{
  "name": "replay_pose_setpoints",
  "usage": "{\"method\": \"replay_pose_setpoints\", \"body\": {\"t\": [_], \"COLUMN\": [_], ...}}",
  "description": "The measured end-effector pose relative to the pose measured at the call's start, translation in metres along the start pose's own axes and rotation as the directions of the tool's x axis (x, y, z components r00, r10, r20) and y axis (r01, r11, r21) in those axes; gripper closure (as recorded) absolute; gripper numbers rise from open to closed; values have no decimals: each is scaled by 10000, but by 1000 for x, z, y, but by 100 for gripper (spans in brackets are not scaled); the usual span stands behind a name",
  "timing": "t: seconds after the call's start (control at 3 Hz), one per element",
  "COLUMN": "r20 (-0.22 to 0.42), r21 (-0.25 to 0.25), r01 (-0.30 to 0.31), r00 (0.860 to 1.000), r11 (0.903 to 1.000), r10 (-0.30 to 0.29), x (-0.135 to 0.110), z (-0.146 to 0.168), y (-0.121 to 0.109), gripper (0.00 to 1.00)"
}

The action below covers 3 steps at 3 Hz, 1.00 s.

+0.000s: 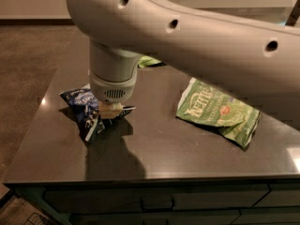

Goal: Pick blue chip bag

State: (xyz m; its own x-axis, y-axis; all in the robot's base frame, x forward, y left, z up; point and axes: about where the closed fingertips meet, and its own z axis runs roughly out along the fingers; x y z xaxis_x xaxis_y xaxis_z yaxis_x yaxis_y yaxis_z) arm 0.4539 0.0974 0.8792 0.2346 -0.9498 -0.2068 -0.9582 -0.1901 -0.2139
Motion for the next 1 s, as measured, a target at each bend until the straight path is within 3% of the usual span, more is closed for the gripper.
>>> {"method": "replay_pose_setpoints", "body": {"t": [0.33,1.0], "r20": [245,1538], "r21": [166,647], "r01": [-243,-912], "r00": [9994,9848], "r11": [9996,9937], "r10": [239,804], "x": [5,14], "z": [-20,-94], "y": [-7,-30], "gripper": [100,100]}}
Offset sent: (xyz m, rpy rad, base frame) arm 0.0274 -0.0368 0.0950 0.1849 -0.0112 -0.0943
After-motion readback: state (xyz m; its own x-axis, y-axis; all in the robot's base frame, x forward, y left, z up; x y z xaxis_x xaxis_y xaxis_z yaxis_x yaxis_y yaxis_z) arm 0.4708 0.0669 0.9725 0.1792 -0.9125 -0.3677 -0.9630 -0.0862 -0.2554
